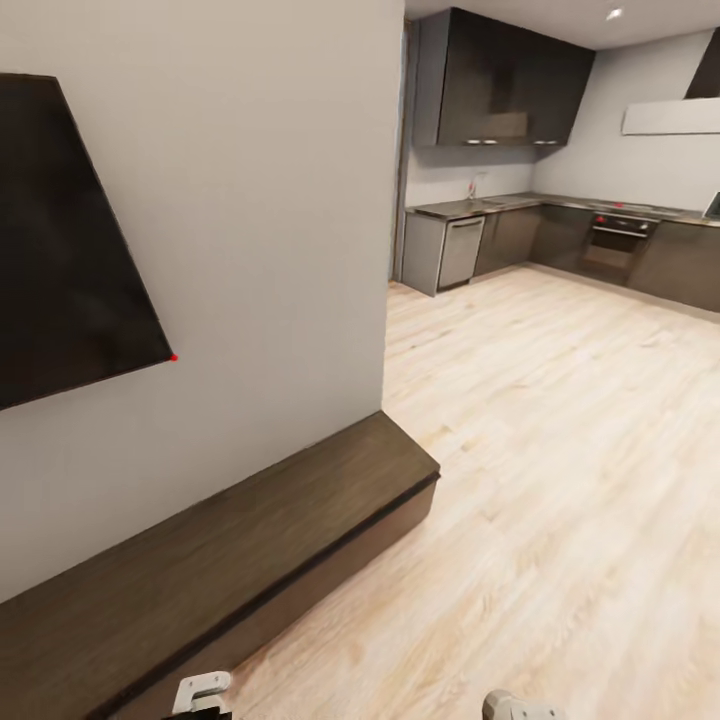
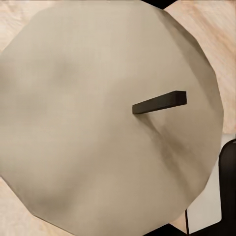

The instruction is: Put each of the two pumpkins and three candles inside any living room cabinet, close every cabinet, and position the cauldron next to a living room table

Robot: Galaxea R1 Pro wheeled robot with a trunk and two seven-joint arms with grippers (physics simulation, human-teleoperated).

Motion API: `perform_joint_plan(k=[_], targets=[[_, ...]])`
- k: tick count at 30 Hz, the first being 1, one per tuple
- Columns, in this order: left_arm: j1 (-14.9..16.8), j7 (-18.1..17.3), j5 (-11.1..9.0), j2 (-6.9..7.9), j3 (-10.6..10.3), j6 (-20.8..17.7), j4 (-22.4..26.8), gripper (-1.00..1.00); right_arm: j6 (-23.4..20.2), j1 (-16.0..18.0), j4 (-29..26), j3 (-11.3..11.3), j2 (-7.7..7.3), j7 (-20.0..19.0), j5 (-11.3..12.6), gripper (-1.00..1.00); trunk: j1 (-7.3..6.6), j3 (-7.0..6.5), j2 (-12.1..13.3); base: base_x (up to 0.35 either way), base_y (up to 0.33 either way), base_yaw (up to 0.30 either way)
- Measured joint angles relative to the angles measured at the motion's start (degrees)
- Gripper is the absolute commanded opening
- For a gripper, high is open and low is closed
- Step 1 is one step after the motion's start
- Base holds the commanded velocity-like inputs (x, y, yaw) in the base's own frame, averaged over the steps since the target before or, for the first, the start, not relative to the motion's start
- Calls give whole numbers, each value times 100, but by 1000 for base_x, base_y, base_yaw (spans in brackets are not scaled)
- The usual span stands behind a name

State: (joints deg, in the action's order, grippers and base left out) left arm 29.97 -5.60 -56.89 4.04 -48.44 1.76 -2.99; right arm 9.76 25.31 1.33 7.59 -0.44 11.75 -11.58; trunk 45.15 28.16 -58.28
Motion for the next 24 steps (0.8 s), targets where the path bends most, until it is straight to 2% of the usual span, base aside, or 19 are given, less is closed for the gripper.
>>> perform_joint_plan(k=[12, 16, 24], targets=[[0, 0, 0, 0, 0, 0, 0, -100, 1, 0, 0, 0, 0, 0, 0, -100, -264, -186, 481, 0, 0, 282], [0, 0, -1, 0, 0, 0, 0, -100, 1, 0, -2, 2, -18, 1, 22, -100, -352, -256, 642, 0, 0, 77], [0, 0, -1, 0, 0, 0, 0, -100, 8, 0, -1, -2, -2, 1, 25, -100, -527, -399, 962, 0, 0, 262]])
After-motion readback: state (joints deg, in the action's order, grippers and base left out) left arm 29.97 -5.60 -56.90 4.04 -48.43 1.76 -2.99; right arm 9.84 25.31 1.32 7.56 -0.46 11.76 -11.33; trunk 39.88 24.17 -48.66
